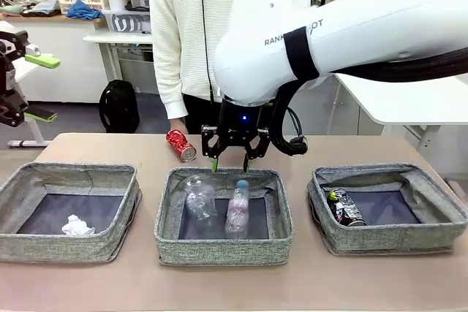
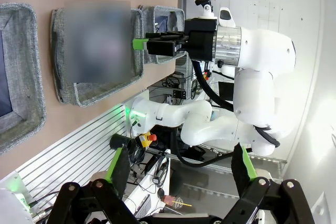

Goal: Sort the waste into the appropriate baskets.
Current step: Place the picked waste into the Fabric basket indicated by the person, then pick up the waste item pointed out by the person.

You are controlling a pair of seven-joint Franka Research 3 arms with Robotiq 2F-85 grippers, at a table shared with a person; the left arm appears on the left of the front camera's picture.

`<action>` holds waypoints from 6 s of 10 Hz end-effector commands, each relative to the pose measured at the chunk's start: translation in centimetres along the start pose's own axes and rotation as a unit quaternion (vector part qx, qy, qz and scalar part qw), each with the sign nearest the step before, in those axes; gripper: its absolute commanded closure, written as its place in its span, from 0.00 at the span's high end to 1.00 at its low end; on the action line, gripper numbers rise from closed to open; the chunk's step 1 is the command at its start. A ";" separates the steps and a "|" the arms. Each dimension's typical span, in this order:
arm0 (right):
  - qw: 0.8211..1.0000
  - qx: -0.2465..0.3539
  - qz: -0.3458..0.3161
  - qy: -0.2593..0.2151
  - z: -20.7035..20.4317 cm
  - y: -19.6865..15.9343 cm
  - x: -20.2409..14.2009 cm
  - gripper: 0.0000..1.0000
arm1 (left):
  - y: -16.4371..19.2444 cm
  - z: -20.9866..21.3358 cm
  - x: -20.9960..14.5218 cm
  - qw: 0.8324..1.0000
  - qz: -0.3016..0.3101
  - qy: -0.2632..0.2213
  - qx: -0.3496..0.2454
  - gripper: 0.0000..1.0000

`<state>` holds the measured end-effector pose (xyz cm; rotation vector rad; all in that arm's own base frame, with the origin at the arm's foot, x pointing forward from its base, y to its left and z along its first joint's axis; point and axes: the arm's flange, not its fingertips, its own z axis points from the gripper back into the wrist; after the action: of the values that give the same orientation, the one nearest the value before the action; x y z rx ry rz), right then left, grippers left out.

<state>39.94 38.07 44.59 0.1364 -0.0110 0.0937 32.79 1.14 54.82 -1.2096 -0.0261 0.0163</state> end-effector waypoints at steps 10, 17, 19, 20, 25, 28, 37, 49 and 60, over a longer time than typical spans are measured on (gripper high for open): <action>0.873 0.471 0.085 0.095 7.5 -13.5 -1.9 1.00 | 0.1 0.2 -0.2 1.000 -0.009 0.004 0.003 1.00; 0.809 0.585 -0.056 0.005 8.9 -38.6 -7.6 1.00 | 0.1 0.2 -0.2 1.000 -0.009 0.004 0.003 1.00; 0.821 0.568 -0.061 0.003 9.9 -36.6 -7.9 1.00 | 0.1 0.2 -0.2 1.000 -0.009 0.004 0.003 1.00; 0.821 0.568 -0.061 0.003 9.9 -36.6 -7.9 1.00 | 0.1 0.2 -0.2 1.000 -0.009 0.004 0.003 1.00; 0.821 0.568 -0.061 0.003 9.9 -36.6 -7.9 1.00 | 0.1 0.2 -0.2 1.000 -0.009 0.004 0.003 1.00; 0.821 0.568 -0.061 0.003 9.9 -36.6 -7.9 1.00 | 0.1 0.2 -0.2 1.000 -0.009 0.004 0.003 1.00; 0.821 0.568 -0.061 0.003 9.9 -36.6 -7.9 1.00 | 0.1 0.2 -0.2 1.000 -0.009 0.004 0.003 1.00; 0.821 0.568 -0.061 0.003 9.9 -36.6 -7.9 1.00 | -1.5 -3.8 0.9 0.967 0.071 -0.050 0.240 1.00; 0.821 0.568 -0.061 0.003 9.9 -36.6 -7.9 1.00 | -5.2 -21.1 9.1 0.877 0.025 -0.196 0.438 1.00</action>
<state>35.43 -0.26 48.91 1.3422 0.0636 -0.0165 38.99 -17.29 52.61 -0.3136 -0.2857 0.2155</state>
